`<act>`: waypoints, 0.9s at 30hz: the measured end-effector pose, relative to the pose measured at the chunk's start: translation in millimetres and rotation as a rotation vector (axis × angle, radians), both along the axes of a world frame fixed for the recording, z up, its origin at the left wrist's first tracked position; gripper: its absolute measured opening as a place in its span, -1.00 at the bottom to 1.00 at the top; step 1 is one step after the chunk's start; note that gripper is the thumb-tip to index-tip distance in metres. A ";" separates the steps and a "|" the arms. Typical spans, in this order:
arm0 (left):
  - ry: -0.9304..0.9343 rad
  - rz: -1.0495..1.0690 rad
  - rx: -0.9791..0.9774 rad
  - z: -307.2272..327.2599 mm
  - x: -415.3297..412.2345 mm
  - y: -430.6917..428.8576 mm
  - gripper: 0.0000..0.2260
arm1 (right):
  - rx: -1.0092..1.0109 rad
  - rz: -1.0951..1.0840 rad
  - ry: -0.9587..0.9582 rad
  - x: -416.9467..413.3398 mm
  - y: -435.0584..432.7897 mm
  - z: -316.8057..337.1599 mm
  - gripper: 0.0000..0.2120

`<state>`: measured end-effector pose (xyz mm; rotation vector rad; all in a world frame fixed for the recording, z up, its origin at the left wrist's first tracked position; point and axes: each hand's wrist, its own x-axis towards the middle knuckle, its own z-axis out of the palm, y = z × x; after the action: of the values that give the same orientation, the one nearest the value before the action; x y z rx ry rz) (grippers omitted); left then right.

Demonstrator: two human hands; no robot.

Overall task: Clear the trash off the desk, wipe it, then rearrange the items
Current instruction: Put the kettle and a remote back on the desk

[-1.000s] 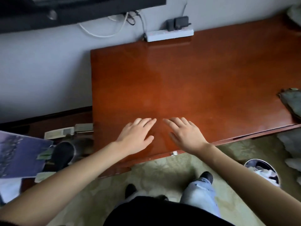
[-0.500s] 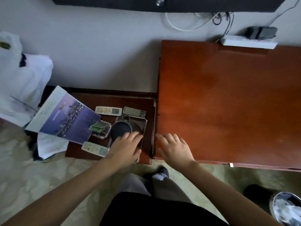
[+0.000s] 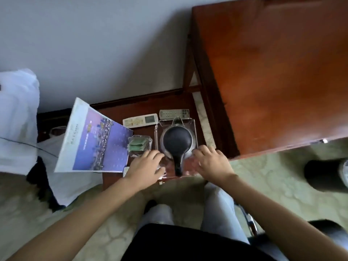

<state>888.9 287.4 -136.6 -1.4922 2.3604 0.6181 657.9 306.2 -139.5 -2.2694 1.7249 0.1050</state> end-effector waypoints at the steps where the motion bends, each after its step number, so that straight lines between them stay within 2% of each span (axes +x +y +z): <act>1: 0.001 -0.040 -0.001 -10.0 12.7 1.6 -0.47 | 0.020 -0.056 -0.020 11.4 3.4 -7.2 -0.65; 4: -0.001 -0.143 0.025 -44.3 43.6 10.3 -0.49 | 0.108 -0.274 -0.093 41.8 15.3 -25.2 -0.47; 6: -0.022 -0.217 0.050 -68.2 55.6 14.6 -0.48 | 0.119 -0.444 -0.207 60.9 22.3 -33.2 -0.42; 9: -0.036 -0.323 0.041 -100.3 62.6 15.5 -0.43 | 0.083 -0.651 -0.395 80.5 32.5 -48.4 -0.47; 14: -0.061 -0.440 -0.038 -147.5 71.2 12.1 -0.36 | -0.002 -0.829 -0.619 103.6 47.7 -83.6 -0.56; 16: -0.063 -0.445 -0.038 -159.3 76.0 11.0 -0.34 | -0.011 -0.864 -0.732 105.8 48.3 -93.7 -0.70; 18: -0.054 -0.432 -0.033 -168.1 82.3 10.5 -0.32 | -0.003 -0.842 -0.859 103.4 47.5 -102.1 -0.75; 22: -0.012 -0.431 -0.034 -176.0 90.1 7.2 -0.27 | 0.036 -0.740 -1.047 96.3 48.3 -111.6 -0.74; 27: 0.060 -0.399 0.036 -171.5 96.8 2.2 -0.23 | 0.031 -0.680 -1.137 80.7 44.4 -107.4 -0.67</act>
<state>985.7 289.6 -308.0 -0.9550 2.5735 0.6039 738.6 350.6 -246.8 -1.1092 1.5902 -1.0462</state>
